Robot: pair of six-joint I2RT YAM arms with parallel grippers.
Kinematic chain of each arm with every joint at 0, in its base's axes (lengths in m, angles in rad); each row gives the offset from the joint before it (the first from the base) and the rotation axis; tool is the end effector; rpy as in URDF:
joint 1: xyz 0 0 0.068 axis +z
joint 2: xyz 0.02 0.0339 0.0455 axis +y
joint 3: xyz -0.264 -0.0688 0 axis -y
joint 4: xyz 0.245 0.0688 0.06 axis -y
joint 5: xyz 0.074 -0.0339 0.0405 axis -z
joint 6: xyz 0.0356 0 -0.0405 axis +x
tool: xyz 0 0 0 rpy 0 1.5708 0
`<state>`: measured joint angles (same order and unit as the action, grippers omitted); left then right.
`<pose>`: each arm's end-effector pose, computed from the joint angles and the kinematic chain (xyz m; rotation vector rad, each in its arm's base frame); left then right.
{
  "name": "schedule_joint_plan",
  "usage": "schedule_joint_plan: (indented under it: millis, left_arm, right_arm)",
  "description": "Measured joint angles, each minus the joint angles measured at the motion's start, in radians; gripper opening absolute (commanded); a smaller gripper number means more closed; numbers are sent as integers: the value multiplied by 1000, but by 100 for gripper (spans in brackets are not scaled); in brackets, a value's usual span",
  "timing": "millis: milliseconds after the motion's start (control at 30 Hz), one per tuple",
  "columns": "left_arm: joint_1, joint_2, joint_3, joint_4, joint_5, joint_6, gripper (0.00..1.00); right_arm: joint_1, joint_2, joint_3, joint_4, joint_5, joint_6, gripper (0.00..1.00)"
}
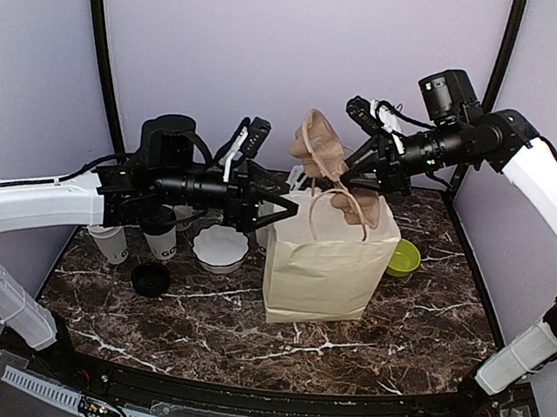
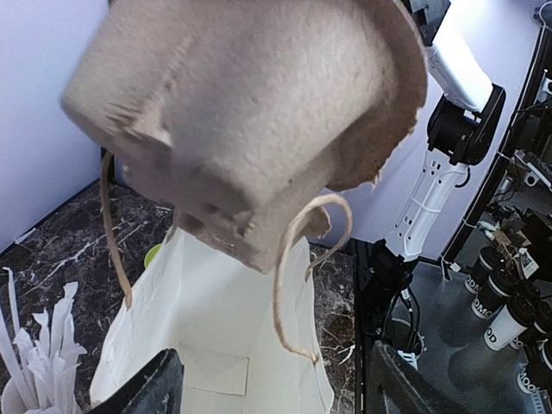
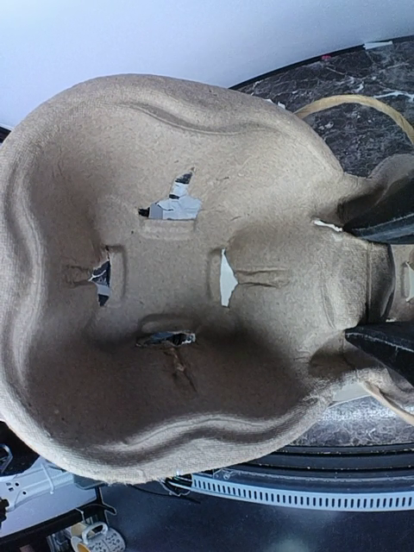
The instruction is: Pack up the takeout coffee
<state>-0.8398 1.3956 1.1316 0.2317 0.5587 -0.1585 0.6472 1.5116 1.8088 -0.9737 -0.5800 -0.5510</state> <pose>0.2065 -0.2585 0.3641 0.9986 1.4240 -1.1987 0.2292 0.1977 0.4412 -1.4899 1.6276 0.7014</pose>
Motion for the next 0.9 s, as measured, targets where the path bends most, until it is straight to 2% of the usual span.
schedule_joint_plan:
  millis: [267,567,900]
  left_arm:
    - [-48,120,31,32,-29,23,73]
    - [-116,136,99,45,-2,50,68]
    - [-200,144,109,35,16,87,67]
  right_arm:
    - [0,-1,-5,9,10,14,27]
    - [0,-1,-5,10,52,34,26]
    - [0,-1,-6,-4,80,18,27]
